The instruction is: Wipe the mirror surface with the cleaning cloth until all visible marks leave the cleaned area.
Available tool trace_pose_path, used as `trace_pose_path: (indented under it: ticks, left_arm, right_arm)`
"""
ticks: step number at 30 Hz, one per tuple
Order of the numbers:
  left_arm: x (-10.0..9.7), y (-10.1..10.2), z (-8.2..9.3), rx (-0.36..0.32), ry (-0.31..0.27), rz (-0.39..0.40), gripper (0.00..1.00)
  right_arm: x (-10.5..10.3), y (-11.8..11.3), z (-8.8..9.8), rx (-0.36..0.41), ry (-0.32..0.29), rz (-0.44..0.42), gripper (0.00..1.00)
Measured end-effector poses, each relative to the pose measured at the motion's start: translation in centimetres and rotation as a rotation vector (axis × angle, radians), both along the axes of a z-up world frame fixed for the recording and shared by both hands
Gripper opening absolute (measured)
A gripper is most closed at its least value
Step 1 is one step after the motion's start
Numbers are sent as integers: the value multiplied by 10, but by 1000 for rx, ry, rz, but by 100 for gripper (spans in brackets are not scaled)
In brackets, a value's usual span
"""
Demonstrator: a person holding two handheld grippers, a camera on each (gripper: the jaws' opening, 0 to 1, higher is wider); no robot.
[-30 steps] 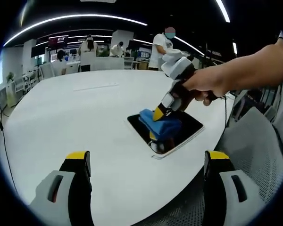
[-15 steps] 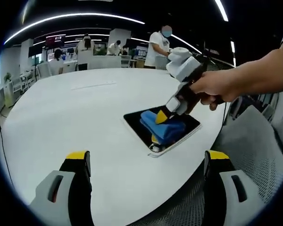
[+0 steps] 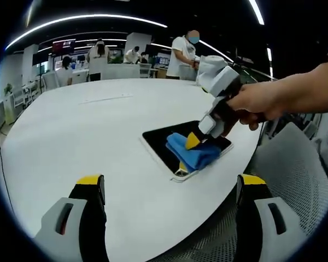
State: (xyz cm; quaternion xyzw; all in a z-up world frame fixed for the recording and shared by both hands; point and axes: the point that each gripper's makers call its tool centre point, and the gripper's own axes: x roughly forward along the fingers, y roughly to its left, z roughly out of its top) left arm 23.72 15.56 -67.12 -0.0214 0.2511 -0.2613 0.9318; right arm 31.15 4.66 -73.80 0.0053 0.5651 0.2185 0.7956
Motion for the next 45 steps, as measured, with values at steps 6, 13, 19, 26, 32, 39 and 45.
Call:
trace_pose_path:
  ticks: [6, 13, 19, 26, 32, 39, 45]
  left_arm:
    - [1, 2, 0, -2, 1, 11, 99]
    - [0, 1, 0, -3, 1, 5, 99]
    - [1, 2, -1, 2, 2, 7, 99]
    - [1, 3, -3, 1, 9, 11, 99]
    - [-1, -1, -4, 2, 15, -11, 99]
    - [0, 4, -3, 4, 17, 20, 99]
    - [0, 4, -3, 2, 14, 22, 99]
  right_arm:
    - [-3, 0, 0, 3, 1, 18, 0]
    - [-10, -1, 1, -3, 6, 11, 0]
    - [-24, -1, 0, -7, 12, 41, 0]
    - [-26, -3, -1, 23, 53, 3, 0]
    - [-31, -4, -2, 23, 46, 10, 0]
    - [-35, -5, -3, 26, 32, 24, 0]
    - [-38, -5, -2, 19, 28, 36, 0]
